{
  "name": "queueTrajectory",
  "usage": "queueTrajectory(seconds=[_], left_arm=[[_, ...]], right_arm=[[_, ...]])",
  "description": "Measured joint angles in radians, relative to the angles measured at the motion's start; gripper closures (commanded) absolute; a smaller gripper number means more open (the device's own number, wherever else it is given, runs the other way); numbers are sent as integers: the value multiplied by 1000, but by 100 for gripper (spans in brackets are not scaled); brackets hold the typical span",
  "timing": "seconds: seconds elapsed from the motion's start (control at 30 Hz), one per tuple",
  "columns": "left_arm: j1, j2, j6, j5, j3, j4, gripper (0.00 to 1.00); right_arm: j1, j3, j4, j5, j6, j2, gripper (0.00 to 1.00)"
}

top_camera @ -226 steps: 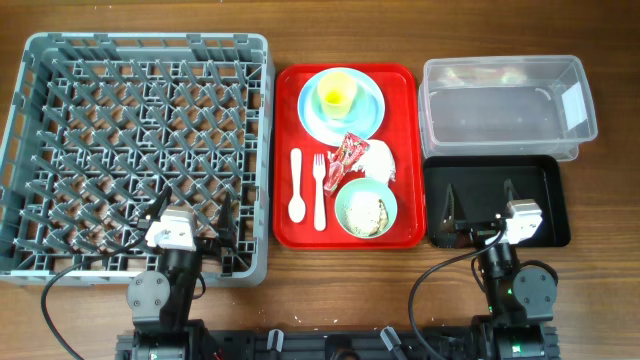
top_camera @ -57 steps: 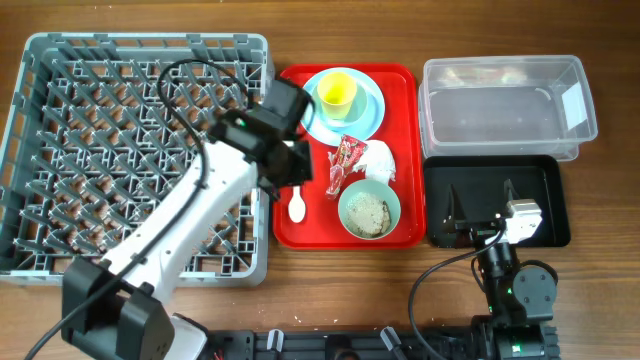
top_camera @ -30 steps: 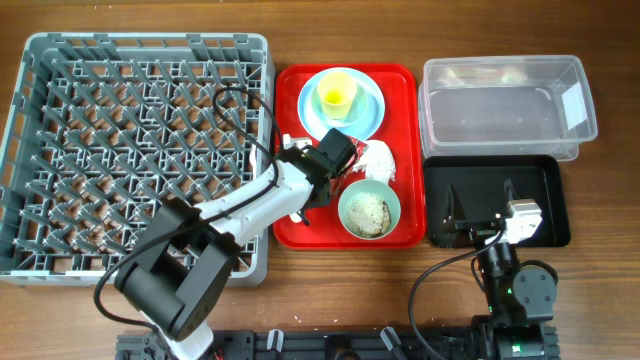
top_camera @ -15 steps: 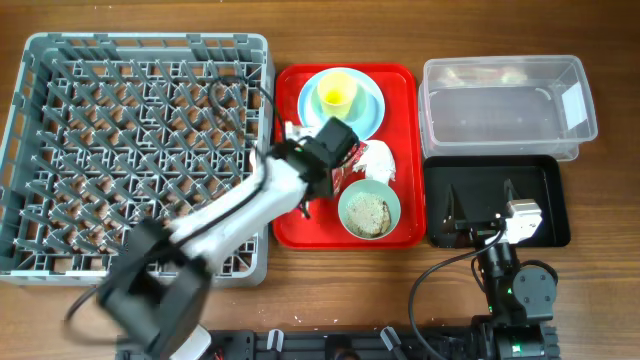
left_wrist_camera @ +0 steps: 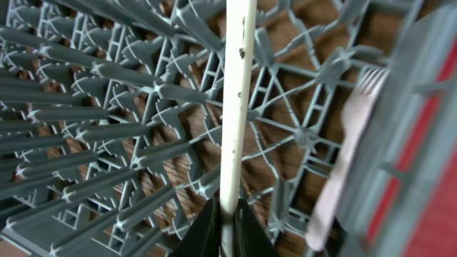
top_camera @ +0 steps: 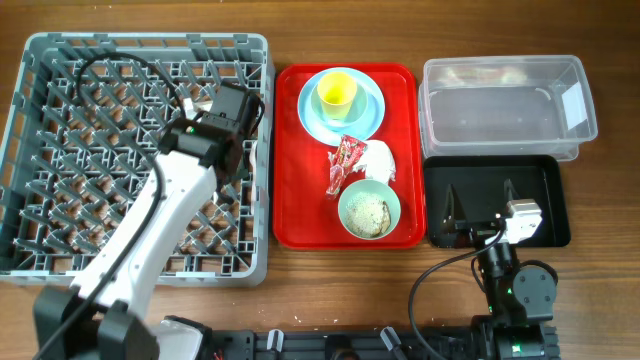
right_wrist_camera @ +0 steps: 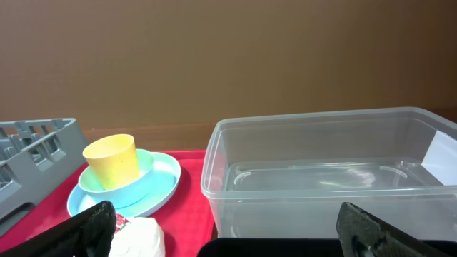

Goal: Sort waste into correct bins and load items into the dishwasher rack

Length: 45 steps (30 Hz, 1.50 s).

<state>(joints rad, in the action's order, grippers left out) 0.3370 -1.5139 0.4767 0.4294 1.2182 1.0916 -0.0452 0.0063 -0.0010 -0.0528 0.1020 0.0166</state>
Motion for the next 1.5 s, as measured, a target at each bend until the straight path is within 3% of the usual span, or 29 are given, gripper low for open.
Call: queueTrajectory(seconds=[0.1, 0.2, 0.23, 0.43, 0.57, 0.63, 0.77, 0.87, 0.97, 1.03, 1.1, 1.13, 1.2, 1.3, 1.33, 1.43, 1.5], left_arm=[[-2, -98, -40, 0, -2, 1, 85], [-2, -163, -59, -8, -3, 0, 63], [-2, -164, -69, -10, -3, 0, 61], [-2, -164, -74, -8, 4, 30, 62], [3, -117, -67, -35, 117, 133, 61], [18, -37, -60, -136, 162, 96, 60], [141, 49, -50, -478, 182, 32, 55], [300, 8, -45, -543, 165, -45, 43], [383, -48, -3, -518, 142, -100, 41], [395, -88, 14, -491, 135, -226, 40], [395, -106, 21, -461, 134, -304, 22], [395, -123, 27, -426, 134, -337, 7], [395, -148, 31, -391, 134, -349, 0], [395, -171, 36, -309, 134, -367, 0], [395, -171, 37, -294, 134, -367, 5], [395, -171, 33, -280, 134, -356, 41], [395, -172, 39, -280, 122, -358, 41]], right_arm=[[0, 0, 0, 0, 0, 0, 0], [0, 0, 0, 0, 0, 0, 0], [0, 0, 0, 0, 0, 0, 0], [0, 0, 0, 0, 0, 0, 0], [0, 0, 0, 0, 0, 0, 0], [0, 0, 0, 0, 0, 0, 0], [0, 0, 0, 0, 0, 0, 0], [0, 0, 0, 0, 0, 0, 0], [0, 0, 0, 0, 0, 0, 0], [0, 0, 0, 0, 0, 0, 0], [0, 0, 0, 0, 0, 0, 0], [0, 0, 0, 0, 0, 0, 0], [0, 0, 0, 0, 0, 0, 0], [0, 0, 0, 0, 0, 0, 0], [0, 0, 0, 0, 0, 0, 0], [0, 0, 0, 0, 0, 0, 0], [0, 0, 0, 0, 0, 0, 0]])
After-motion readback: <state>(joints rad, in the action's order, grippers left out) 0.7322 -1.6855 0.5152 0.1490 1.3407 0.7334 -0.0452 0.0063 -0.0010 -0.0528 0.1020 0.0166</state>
